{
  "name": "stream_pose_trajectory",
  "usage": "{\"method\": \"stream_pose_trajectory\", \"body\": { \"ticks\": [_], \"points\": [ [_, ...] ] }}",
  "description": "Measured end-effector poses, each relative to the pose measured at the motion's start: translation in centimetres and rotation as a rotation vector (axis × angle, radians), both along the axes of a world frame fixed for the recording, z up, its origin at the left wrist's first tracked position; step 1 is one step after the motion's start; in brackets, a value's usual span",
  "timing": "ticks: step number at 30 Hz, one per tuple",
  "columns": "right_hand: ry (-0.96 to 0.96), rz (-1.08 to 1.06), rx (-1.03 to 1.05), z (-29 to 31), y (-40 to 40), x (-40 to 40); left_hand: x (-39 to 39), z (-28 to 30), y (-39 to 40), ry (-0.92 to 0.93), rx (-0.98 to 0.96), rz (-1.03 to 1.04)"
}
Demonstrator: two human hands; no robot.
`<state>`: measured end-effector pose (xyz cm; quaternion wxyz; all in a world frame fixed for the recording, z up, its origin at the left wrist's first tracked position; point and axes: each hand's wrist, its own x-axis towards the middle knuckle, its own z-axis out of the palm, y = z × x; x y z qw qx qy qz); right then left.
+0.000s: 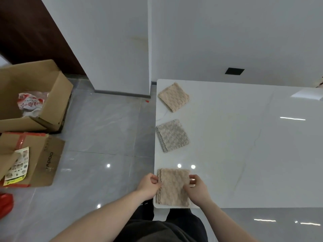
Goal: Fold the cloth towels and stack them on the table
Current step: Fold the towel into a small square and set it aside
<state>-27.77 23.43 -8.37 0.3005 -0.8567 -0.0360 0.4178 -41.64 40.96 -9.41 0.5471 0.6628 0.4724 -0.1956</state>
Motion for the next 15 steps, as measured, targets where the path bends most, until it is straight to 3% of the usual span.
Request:
{"method": "stream_pose_trajectory", "body": {
  "ticks": [2,4,7,10,15],
  "points": [
    [-0.005,0.025,-0.006,0.1,0.0,-0.2,-0.1,0.4,0.0,-0.012,0.039,-0.005],
    [-0.097,0.089,-0.01,0.4,-0.1,-0.5,-0.3,1.1,0.1,-0.073,0.231,-0.07],
    [-0.345,0.286,0.011,0.5,-0.6,-1.1,-0.7,1.6,0.1,-0.298,0.511,-0.38],
    [-0.381,0.486,0.022,0.0,-1.2,-1.8,-0.8,1.1,-0.1,-0.377,0.522,-0.664],
    [-0.311,0.553,-0.018,-0.3,-1.5,-2.4,-1.3,0.2,-0.1,-0.237,0.5,-0.847]
  ]
}}
